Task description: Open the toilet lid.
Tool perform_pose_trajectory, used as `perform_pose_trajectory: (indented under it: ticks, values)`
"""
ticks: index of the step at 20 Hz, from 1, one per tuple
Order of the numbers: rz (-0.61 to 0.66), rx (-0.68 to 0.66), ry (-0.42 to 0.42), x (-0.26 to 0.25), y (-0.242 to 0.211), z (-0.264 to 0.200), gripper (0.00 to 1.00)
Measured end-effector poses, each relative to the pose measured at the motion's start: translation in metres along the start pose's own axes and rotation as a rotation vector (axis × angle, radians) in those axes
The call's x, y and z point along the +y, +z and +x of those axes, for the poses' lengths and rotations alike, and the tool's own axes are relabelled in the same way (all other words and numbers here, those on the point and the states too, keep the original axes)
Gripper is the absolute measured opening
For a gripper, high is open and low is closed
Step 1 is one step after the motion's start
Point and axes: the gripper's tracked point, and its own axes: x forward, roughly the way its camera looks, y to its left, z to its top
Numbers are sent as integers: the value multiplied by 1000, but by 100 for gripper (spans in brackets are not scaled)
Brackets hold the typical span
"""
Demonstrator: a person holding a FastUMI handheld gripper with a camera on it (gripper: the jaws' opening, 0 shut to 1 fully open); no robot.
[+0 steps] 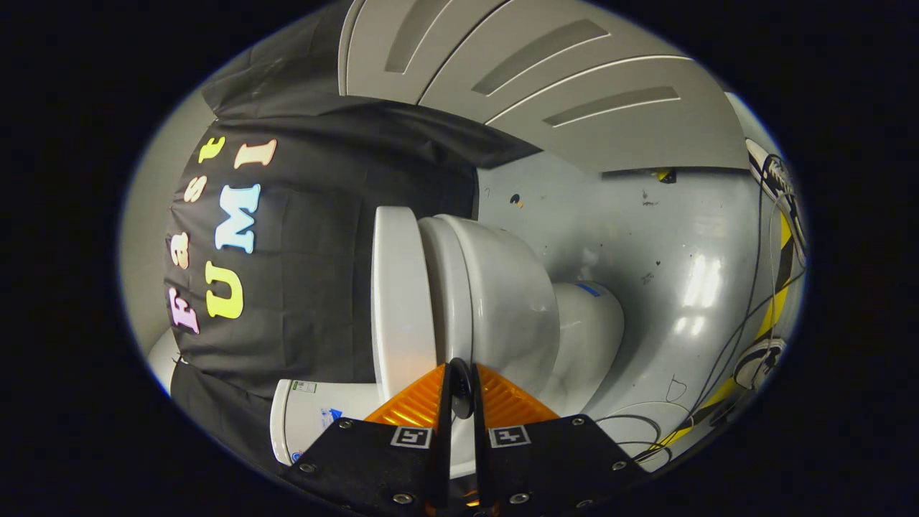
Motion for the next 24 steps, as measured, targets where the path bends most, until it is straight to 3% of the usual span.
perform_pose_trajectory:
  ticks: [2,4,7,24]
  values:
    - [33,0,22,4,1,-2,15]
    - [49,-15,26,6,1,0,6]
    - [-12,-24,11,9,-3,-1,0]
    - [-200,-31,-54,17,-5,-3,0]
